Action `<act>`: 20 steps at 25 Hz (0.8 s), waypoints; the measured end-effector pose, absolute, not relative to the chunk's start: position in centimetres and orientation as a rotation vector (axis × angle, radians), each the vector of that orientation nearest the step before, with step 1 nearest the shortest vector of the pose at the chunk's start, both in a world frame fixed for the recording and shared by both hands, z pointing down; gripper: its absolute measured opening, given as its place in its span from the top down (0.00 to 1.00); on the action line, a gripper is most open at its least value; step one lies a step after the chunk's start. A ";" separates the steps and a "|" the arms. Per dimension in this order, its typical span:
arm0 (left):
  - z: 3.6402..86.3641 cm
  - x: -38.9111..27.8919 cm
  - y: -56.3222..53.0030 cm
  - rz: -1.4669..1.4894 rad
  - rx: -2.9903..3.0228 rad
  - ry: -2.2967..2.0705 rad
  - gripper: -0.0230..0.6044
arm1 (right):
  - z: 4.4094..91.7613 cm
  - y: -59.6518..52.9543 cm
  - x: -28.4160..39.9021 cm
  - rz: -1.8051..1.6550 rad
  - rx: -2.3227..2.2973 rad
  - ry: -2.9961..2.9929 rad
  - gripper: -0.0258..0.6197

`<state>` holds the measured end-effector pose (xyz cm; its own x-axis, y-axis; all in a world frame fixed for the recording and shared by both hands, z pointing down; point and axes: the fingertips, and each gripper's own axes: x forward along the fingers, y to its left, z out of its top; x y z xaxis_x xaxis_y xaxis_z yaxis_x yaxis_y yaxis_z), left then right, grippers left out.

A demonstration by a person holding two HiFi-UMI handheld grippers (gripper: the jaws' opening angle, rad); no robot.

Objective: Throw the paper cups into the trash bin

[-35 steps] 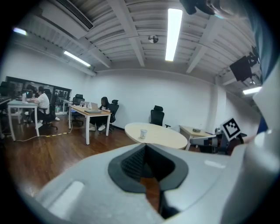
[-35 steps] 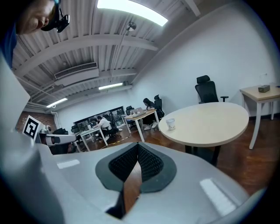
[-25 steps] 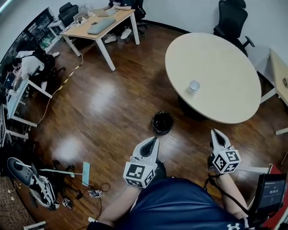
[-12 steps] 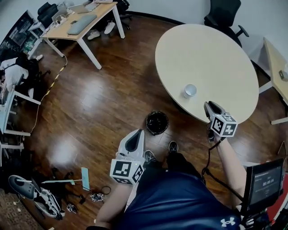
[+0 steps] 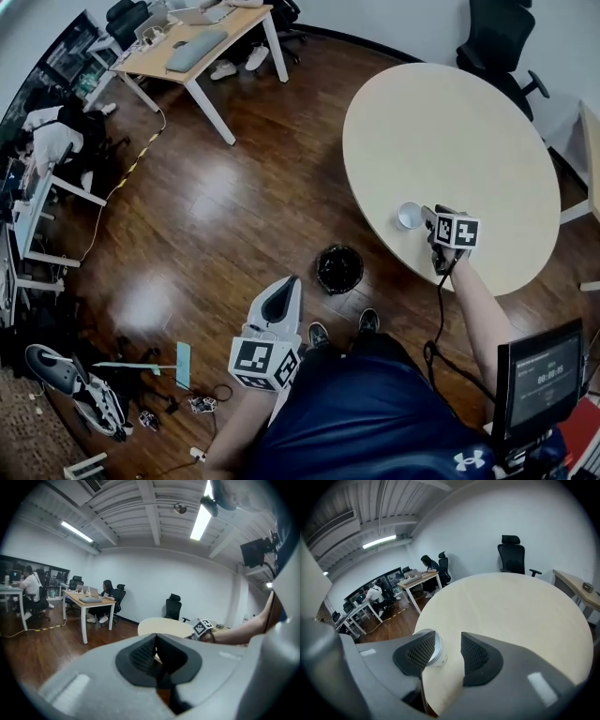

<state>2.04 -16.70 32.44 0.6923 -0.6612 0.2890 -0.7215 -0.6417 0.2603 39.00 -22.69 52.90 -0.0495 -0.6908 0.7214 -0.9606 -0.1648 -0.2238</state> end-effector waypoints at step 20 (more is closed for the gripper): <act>36.8 -3.9 -17.4 0.241 2.312 -1.397 0.96 | 53.0 -28.7 26.3 0.903 1.430 -2.005 0.90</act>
